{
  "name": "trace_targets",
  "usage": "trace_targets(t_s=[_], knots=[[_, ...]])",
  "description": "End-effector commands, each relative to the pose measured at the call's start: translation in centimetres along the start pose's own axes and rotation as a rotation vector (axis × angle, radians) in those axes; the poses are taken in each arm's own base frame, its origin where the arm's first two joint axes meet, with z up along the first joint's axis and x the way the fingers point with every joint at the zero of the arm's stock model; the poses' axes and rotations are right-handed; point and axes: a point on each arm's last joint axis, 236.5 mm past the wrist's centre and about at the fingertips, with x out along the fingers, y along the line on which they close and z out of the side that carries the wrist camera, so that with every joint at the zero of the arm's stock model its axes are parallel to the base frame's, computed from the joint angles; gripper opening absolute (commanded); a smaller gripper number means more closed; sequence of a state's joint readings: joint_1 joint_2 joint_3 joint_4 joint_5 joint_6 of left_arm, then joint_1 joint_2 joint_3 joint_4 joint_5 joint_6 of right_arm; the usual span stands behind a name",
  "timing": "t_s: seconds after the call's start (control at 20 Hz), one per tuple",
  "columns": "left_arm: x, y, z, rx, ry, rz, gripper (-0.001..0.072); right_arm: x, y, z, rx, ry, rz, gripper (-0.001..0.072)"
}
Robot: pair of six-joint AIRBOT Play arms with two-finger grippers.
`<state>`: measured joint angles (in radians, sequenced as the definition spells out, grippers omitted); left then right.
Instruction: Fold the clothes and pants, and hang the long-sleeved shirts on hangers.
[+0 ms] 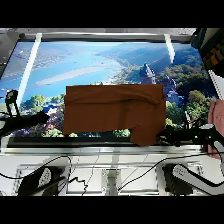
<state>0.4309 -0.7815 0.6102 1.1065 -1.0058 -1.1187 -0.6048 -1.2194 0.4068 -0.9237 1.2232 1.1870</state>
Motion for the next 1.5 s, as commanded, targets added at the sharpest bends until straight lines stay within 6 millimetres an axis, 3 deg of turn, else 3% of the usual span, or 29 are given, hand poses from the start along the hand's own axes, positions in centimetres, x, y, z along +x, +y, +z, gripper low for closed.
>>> trace_targets(t_s=[0.0, 0.2, 0.4, 0.5, 0.55, 0.75, 0.85, 1.0, 1.1, 1.3, 1.45], knots=[[0.0, 0.0, 0.0, -0.002, -0.001, 0.000, 0.0468, 1.3, -0.7, 0.9, -0.024, -0.001, 0.014, 0.0346], [0.0, 0.0, 0.0, -0.002, -0.001, 0.000, 0.0468, 1.2, 0.7, 2.1, -0.085, -0.051, 0.071, 0.0224], [0.1, 0.0, -0.1, -0.036, 0.002, 0.000, 0.0468, 1.2, 0.6, 2.1, -0.093, -0.051, 0.065, 0.0213], [0.2, 0.0, -0.4, -0.103, 0.014, -0.003, 0.0468, 1.0, 0.8, 2.2, -0.102, -0.063, 0.068, 0.0052], [0.5, 0.0, -0.7, -0.127, 0.033, -0.008, 0.0468, 0.8, 0.9, 2.3, -0.119, -0.072, 0.067, 0.0016], [2.7, -0.2, -4.1, -0.178, 0.214, -0.055, 0.0469, 0.2, 1.8, 2.8, -0.135, -0.112, 0.081, 0.0015], [4.2, -0.1, -5.6, -0.192, 0.296, -0.082, 0.0513, 0.1, 2.1, 3.0, -0.130, -0.122, 0.094, 0.0015], [6.4, 0.0, -6.7, -0.179, 0.357, -0.128, 0.0560, 0.1, 2.2, 3.0, -0.128, -0.125, 0.098, 0.0015], [7.4, -1.3, -7.3, -0.198, 0.391, -0.205, 0.0561, 0.1, 2.2, 3.0, -0.128, -0.124, 0.099, 0.0015], [8.3, -2.6, -7.3, -0.232, 0.401, -0.281, 0.0557, 0.1, 2.3, 3.0, -0.127, -0.122, 0.102, 0.0015], [8.0, -1.7, -9.4, -0.180, 0.474, -0.246, 0.0557, 0.1, 2.3, 3.0, -0.126, -0.124, 0.104, 0.0015]])
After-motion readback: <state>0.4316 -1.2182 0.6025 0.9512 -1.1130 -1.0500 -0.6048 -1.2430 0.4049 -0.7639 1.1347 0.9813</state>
